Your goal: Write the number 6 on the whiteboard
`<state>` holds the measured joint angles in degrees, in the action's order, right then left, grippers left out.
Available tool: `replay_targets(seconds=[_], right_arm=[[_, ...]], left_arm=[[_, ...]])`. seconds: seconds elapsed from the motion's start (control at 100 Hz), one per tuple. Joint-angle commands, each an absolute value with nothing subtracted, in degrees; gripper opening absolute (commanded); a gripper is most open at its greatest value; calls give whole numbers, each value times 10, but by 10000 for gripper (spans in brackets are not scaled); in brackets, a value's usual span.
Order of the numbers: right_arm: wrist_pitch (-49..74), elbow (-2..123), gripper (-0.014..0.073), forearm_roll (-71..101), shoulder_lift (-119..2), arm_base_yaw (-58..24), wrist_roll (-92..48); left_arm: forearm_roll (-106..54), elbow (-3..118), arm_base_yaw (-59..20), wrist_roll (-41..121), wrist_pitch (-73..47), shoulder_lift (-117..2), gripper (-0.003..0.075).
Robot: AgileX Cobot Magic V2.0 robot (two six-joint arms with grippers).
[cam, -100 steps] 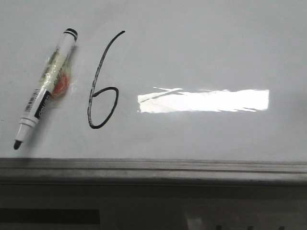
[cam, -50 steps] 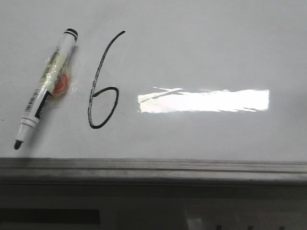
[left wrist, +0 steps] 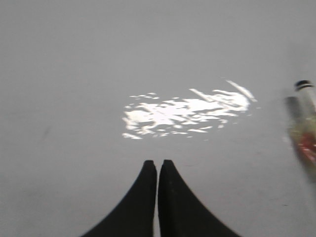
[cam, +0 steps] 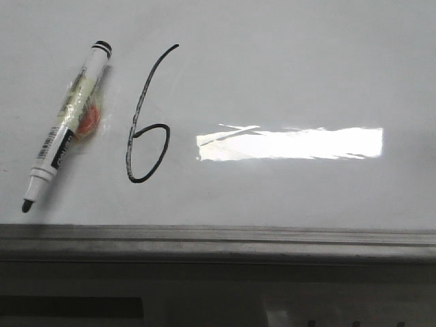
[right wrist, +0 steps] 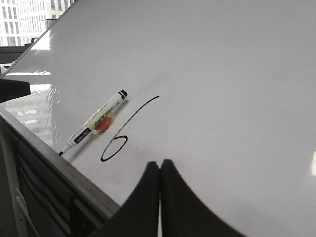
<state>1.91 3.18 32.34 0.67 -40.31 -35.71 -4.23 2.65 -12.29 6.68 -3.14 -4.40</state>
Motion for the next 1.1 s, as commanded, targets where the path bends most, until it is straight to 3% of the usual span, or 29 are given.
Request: replay_targets(seconds=[0.0, 0.18, 0.34, 1.09], right_arm=[[-23, 46, -64, 321, 13, -400, -361], [-23, 46, -64, 321, 13, -400, -361], [-23, 46, -64, 321, 13, -400, -361], [-23, 46, -64, 321, 13, -400, -361]], left_arm=[[-38, 28, -73, 59, -5, -20, -20], [-38, -13, -7, 10, -51, 20, -20], [-26, -14, -3, -20, -156, 20, -20], [-24, -14, 5, -31, -155, 19, -20]])
